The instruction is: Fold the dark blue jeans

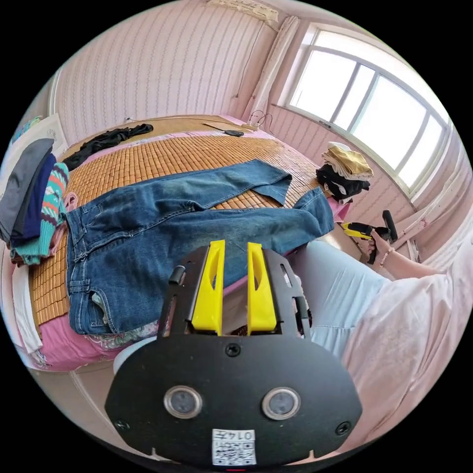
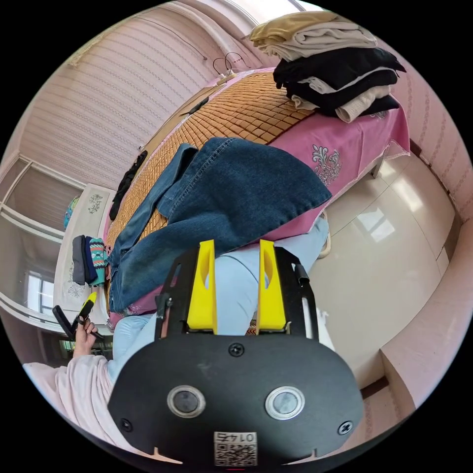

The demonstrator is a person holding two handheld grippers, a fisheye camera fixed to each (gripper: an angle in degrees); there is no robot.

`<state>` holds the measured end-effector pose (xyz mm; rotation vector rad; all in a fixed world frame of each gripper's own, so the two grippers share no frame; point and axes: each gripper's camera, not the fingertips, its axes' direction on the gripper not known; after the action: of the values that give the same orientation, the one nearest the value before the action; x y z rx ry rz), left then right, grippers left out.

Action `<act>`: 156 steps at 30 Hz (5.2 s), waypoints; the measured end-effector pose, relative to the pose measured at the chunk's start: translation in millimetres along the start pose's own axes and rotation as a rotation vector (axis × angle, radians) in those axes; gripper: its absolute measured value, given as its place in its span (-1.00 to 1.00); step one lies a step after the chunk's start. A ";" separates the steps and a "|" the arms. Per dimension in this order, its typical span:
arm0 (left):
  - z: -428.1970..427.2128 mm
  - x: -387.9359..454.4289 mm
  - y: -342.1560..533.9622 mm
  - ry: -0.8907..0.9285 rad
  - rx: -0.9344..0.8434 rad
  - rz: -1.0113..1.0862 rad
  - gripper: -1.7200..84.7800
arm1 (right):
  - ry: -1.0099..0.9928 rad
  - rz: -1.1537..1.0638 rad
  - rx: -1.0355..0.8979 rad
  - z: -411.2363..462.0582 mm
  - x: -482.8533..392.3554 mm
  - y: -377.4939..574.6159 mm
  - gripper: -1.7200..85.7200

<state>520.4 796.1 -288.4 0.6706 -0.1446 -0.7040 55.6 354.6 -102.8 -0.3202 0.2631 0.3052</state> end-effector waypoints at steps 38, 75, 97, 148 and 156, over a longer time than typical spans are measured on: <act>295.4 -138.0 -177.3 0.077 -0.241 -0.111 -0.87 | 0.051 -0.953 0.191 -85.4 -276.9 -237.2 -0.97; 330.9 -194.7 -188.2 0.062 -0.210 -0.065 -0.87 | 0.367 -0.394 -0.046 -30.2 -174.2 -290.7 -0.97; 358.5 -183.4 -179.6 0.058 -0.205 0.001 -0.87 | 0.123 -0.341 -0.043 -105.5 -148.7 -378.2 -0.89; 359.0 6.4 -72.2 -0.075 -0.195 0.228 -0.76 | 0.284 0.054 0.112 -300.0 2.1 -199.8 -0.61; 370.8 11.1 -56.3 -0.080 -0.209 0.223 -0.76 | -0.145 -0.283 0.345 -370.5 -22.3 -189.6 -0.88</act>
<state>371.7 564.1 -33.7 0.4187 -0.2134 -0.5226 22.7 49.5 -384.9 0.0079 0.1216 0.0010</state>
